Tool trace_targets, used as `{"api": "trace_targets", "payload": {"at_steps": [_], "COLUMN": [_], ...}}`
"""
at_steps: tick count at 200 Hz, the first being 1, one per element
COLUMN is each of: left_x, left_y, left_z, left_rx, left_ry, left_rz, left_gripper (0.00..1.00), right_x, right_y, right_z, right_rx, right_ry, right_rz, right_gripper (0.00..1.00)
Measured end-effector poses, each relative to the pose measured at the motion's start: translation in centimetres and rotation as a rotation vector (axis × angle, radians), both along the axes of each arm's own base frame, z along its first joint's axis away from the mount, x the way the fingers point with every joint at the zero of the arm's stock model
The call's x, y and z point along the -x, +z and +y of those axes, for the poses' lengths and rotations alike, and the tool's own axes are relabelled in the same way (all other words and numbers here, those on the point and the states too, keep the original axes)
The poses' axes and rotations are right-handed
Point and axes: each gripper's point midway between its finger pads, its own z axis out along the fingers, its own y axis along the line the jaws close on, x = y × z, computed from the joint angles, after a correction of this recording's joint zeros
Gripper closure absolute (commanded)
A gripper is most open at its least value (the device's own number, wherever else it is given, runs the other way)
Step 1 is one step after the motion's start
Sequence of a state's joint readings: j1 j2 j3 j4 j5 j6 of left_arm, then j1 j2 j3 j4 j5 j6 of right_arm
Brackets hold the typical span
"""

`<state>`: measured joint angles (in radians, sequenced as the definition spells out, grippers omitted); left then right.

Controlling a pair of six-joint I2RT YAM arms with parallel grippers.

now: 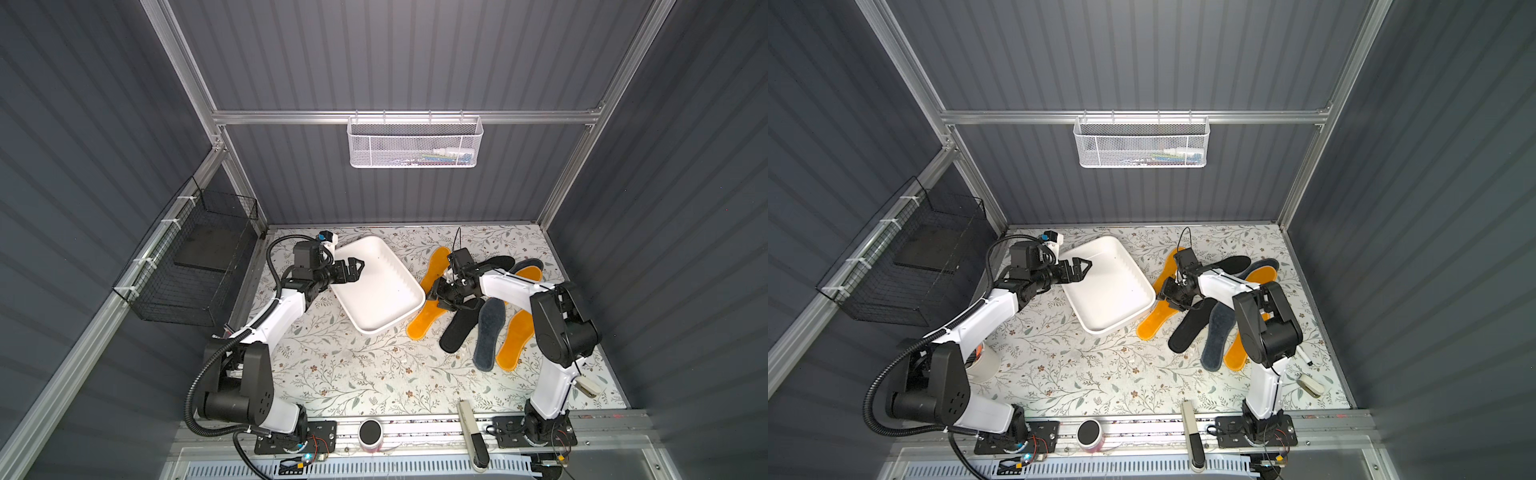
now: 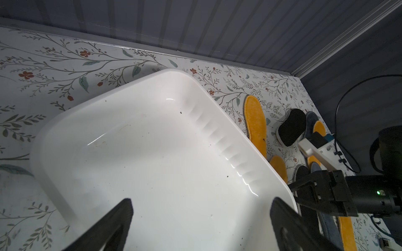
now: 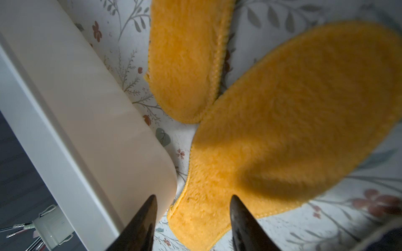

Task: Put the insoles into the storage box
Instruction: Pick up the insole from the center of the board.

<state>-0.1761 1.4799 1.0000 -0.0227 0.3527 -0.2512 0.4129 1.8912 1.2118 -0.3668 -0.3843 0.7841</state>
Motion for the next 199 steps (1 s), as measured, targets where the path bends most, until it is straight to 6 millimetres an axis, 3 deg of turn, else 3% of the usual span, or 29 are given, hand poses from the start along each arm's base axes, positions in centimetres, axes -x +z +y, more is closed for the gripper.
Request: {"api": "trace_targets", "payload": {"at_steps": [36,73,131,167,199], "left_x": [0.1,0.2,0.3,0.3,0.3], "left_y": [-0.2,-0.3,-0.4,-0.5,-0.6], "left_z": [0.0,0.1,0.1,0.1,0.1], "left_rx": [-0.007,-0.01,-0.011,-0.012,-0.013], "left_ry": [-0.002,0.0,0.0,0.0,-0.001], "left_rz": [0.005,0.012,0.017,0.019,0.024], "left_gripper": [0.0,0.0,0.0,0.01,0.0], "right_x": [0.7,0.5,-0.8,-1.2,-1.6], "right_y": [-1.6,-1.7,-1.9,-0.8,1.9], "right_z": [-0.8,-1.8,-5.9,-6.2,-6.6], "right_rx": [0.024,0.054,0.239,0.264,0.264], "right_ry": [-0.003,0.011,0.105,0.19,0.106], "right_rz": [0.032,0.02,-0.02,-0.086,-0.124], "right_gripper": [0.47,0.5,0.59,0.55,0.43]}}
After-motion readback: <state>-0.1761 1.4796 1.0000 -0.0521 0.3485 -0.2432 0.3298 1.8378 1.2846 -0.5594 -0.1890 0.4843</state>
